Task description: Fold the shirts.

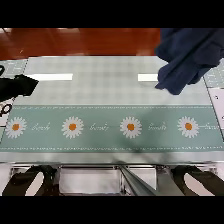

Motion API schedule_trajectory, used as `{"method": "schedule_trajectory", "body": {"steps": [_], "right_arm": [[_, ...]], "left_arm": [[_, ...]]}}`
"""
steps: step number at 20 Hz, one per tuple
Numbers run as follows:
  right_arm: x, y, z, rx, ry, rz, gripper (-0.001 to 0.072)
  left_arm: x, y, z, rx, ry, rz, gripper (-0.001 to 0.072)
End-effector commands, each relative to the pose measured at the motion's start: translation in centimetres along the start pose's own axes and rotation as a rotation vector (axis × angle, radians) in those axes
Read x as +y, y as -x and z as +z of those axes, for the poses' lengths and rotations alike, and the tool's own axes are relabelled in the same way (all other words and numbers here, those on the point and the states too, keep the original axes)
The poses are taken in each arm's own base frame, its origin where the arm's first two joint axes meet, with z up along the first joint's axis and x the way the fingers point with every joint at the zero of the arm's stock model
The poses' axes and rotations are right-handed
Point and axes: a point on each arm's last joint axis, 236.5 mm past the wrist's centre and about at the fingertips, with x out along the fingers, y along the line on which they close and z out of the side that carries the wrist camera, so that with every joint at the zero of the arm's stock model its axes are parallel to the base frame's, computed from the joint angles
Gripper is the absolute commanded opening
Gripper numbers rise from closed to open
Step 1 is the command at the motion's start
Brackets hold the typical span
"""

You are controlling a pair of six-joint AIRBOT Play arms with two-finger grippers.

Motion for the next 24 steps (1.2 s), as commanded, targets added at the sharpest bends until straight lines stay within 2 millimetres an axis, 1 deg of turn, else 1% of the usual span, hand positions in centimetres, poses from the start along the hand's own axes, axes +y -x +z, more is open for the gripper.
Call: {"method": "schedule_trajectory", "body": {"steps": [1, 2, 3, 4, 6, 8, 9, 10, 11, 12, 13, 14, 15, 16, 17, 18, 19, 20, 21, 22, 23, 24], "right_arm": [[7.9, 3.0, 2.8, -0.076, 0.057, 0.194, 0.0022], [10.2, 3.0, 2.0, -0.048, 0.076, 0.256, 0.0022], [12.5, 2.7, 0.6, 0.004, 0.089, 0.313, 0.0023], [14.5, 2.1, -1.1, 0.067, 0.105, 0.355, 0.0022], [18.2, -0.2, -5.6, 0.203, 0.135, 0.413, 0.0022], [21.6, -3.5, -11.7, 0.360, 0.165, 0.449, 0.0022], [23.4, -5.2, -15.1, 0.431, 0.164, 0.468, 0.0022], [25.3, -7.0, -18.4, 0.486, 0.147, 0.484, 0.0022], [26.9, -8.6, -21.2, 0.526, 0.126, 0.501, 0.0023], [28.7, -10.2, -24.0, 0.560, 0.095, 0.522, 0.0023], [30.0, -11.6, -26.4, 0.594, 0.055, 0.535, 0.0022], [31.0, -13.1, -28.4, 0.629, 0.017, 0.542, 0.0023], [31.8, -14.6, -30.5, 0.664, -0.019, 0.542, 0.0022], [32.1, -15.9, -32.2, 0.693, -0.057, 0.529, 0.0023], [32.2, -17.0, -33.9, 0.724, -0.095, 0.509, 0.0024], [32.1, -17.8, -35.0, 0.748, -0.133, 0.493, 0.0167], [31.8, -18.2, -35.3, 0.764, -0.168, 0.493, 0.0422], [30.7, -18.3, -34.8, 0.775, -0.192, 0.486, 0.0412], [28.7, -18.4, -33.7, 0.781, -0.202, 0.467, 0.0411], [25.8, -18.2, -31.9, 0.772, -0.187, 0.449, 0.0410], [22.2, -17.9, -30.0, 0.754, -0.172, 0.415, 0.0410], [17.1, -17.3, -28.3, 0.743, -0.163, 0.329, 0.0409]], "left_arm": [[-1.7, 1.6, 0.2, -0.030, 0.015, -0.052, 0.0507], [-2.0, 1.7, 0.2, -0.034, 0.021, -0.064, 0.0507], [-2.0, 1.8, 0.2, -0.035, 0.021, -0.065, 0.0507], [-2.0, 1.8, 0.2, -0.036, 0.021, -0.065, 0.0506], [-1.9, 1.8, 0.7, -0.055, -0.002, -0.061, 0.0507], [-0.7, 2.0, 2.2, -0.117, -0.052, -0.017, 0.0506], [-0.1, 2.0, 2.6, -0.132, -0.041, -0.001, 0.0507], [0.1, 2.0, 2.4, -0.128, -0.032, 0.004, 0.0507], [0.2, 1.7, 1.7, -0.104, -0.027, 0.004, 0.0507], [0.2, 1.3, 0.5, -0.059, -0.013, -0.004, 0.0507], [0.3, 0.7, -1.0, -0.010, 0.006, -0.009, 0.0507], [0.5, 0.0, -3.0, 0.053, 0.050, -0.011, 0.0507], [0.9, -0.9, -5.2, 0.116, 0.136, -0.008, 0.0507], [1.1, -1.9, -7.7, 0.185, 0.202, -0.006, 0.0507], [1.0, -2.9, -10.0, 0.246, 0.237, -0.023, 0.0506], [0.4, -3.7, -12.2, 0.308, 0.278, -0.055, 0.0507], [-0.4, -4.3, -13.9, 0.356, 0.298, -0.097, 0.0507], [-1.1, -4.7, -15.2, 0.398, 0.310, -0.136, 0.0507], [-1.2, -4.9, -16.1, 0.428, 0.319, -0.143, 0.0507], [-1.0, -5.1, -16.5, 0.444, 0.323, -0.137, 0.0507], [-0.8, -5.3, -16.8, 0.456, 0.313, -0.133, 0.0507], [-0.8, -5.3, -17.1, 0.471, 0.310, -0.136, 0.0507]]}}
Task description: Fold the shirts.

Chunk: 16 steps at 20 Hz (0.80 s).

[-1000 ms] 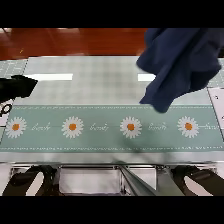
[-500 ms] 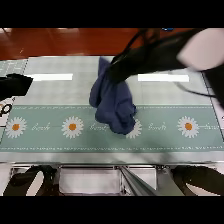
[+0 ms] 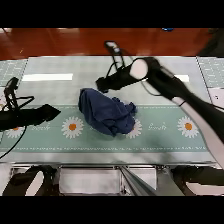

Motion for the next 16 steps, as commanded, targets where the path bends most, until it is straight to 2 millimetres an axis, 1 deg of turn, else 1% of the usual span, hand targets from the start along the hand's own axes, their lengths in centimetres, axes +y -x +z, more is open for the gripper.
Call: {"method": "schedule_trajectory", "body": {"steps": [1, 2, 3, 4, 5, 6, 7, 8, 10, 11, 13, 14, 16], "right_arm": [[-10.0, 8.8, 1.2, -0.017, -0.062, -0.185, 0.0409], [-14.2, 12.1, 0.3, -0.034, -0.111, -0.281, 0.0409], [-17.6, 14.4, -1.3, -0.048, -0.181, -0.351, 0.0409], [-20.5, 15.7, -3.7, -0.063, -0.269, -0.387, 0.0409], [-22.3, 15.8, -6.3, -0.072, -0.357, -0.389, 0.0409], [-23.5, 14.9, -9.4, -0.082, -0.446, -0.360, 0.0408], [-23.9, 13.6, -12.3, -0.084, -0.528, -0.312, 0.0409], [-23.7, 12.3, -15.0, -0.086, -0.616, -0.247, 0.0409], [-22.2, 10.3, -18.5, -0.087, -0.686, -0.129, 0.0409], [-21.5, 9.6, -19.7, -0.075, -0.692, -0.097, 0.0409], [-20.2, 8.6, -22.1, -0.005, -0.681, -0.063, 0.0409], [-19.7, 8.5, -22.6, 0.018, -0.668, -0.050, 0.0409], [-19.1, 8.4, -22.9, 0.036, -0.665, -0.031, 0.0408]], "left_arm": [[0.3, -1.5, -2.3, 0.103, 0.028, -0.023, 0.0507], [0.5, -1.8, -2.7, 0.128, 0.038, -0.022, 0.0507], [0.5, -2.4, -3.4, 0.157, 0.053, -0.029, 0.0507], [0.3, -3.2, -4.4, 0.190, 0.072, -0.046, 0.0507], [-0.2, -4.2, -5.5, 0.226, 0.097, -0.076, 0.0507], [-1.3, -5.1, -6.4, 0.254, 0.111, -0.121, 0.0507], [-2.7, -6.0, -6.9, 0.257, 0.086, -0.178, 0.0507], [-3.7, -7.1, -6.9, 0.235, 0.064, -0.212, 0.0507], [-4.9, -9.1, -6.4, 0.190, 0.024, -0.219, 0.0507], [-5.6, -10.2, -6.7, 0.191, 0.024, -0.223, 0.0507], [-6.6, -12.0, -8.6, 0.261, 0.039, -0.230, 0.0507], [-6.6, -13.0, -9.2, 0.280, 0.036, -0.214, 0.0507], [-6.9, -14.7, -9.3, 0.289, 0.032, -0.201, 0.0507]]}}
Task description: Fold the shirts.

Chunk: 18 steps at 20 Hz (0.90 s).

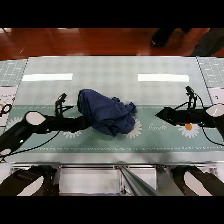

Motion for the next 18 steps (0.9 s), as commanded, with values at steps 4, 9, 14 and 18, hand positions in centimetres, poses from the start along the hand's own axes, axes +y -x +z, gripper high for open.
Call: {"method": "schedule_trajectory", "body": {"steps": [4, 9, 14, 18], "right_arm": [[1.5, -2.6, -4.7, 0.134, 0.077, 0.044, 0.0408], [5.4, -6.5, -6.9, 0.205, 0.042, 0.150, 0.0408], [7.8, -8.9, -9.3, 0.270, 0.017, 0.214, 0.0408], [9.1, -10.5, -8.9, 0.224, -0.019, 0.236, 0.0408]], "left_arm": [[-1.1, -3.7, 2.1, -0.008, -0.012, 0.001, 0.0309], [-0.7, -2.1, 3.5, -0.002, 0.019, -0.027, 0.0022], [-0.2, -0.8, 3.4, 0.026, 0.004, -0.054, 0.0022], [-0.2, -0.8, 3.4, 0.025, 0.003, -0.054, 0.0022]]}}
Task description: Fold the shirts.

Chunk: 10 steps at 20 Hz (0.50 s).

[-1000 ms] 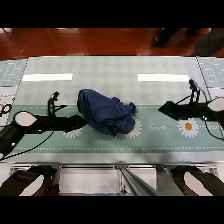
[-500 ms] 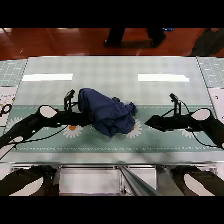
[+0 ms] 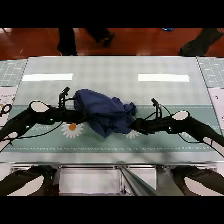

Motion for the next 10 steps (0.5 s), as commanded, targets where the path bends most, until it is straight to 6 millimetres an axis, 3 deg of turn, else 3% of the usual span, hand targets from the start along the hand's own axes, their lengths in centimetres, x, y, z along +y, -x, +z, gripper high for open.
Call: {"method": "schedule_trajectory", "body": {"steps": [1, 3, 4, 5, 6, 8, 10], "right_arm": [[1.0, -1.6, 0.9, -0.051, -0.036, 0.035, 0.0404], [1.4, -2.3, 1.0, -0.041, -0.022, 0.037, 0.0329], [1.6, -2.6, 1.0, -0.033, -0.005, 0.035, 0.0243], [2.4, -2.6, 1.3, -0.030, 0.029, 0.048, 0.0088], [3.9, -2.2, 1.8, -0.029, 0.088, 0.078, 0.0023], [6.4, -0.7, 3.1, -0.016, 0.190, 0.101, 0.0023], [7.8, 1.9, 5.7, -0.042, 0.281, 0.049, 0.0022]], "left_arm": [[0.0, 0.2, -0.1, 0.007, -0.004, -0.006, 0.0022], [0.0, 0.2, -0.1, 0.007, -0.004, -0.006, 0.0022], [0.0, 0.2, -0.1, 0.007, -0.004, -0.006, 0.0022], [-0.1, 0.2, -0.1, 0.009, -0.005, -0.008, 0.0022], [-0.3, 0.3, -0.2, 0.016, -0.007, -0.014, 0.0022], [-1.3, 1.3, 0.0, 0.030, -0.050, -0.046, 0.0022], [-3.2, 3.7, 1.8, -0.009, -0.104, -0.088, 0.0022]]}}
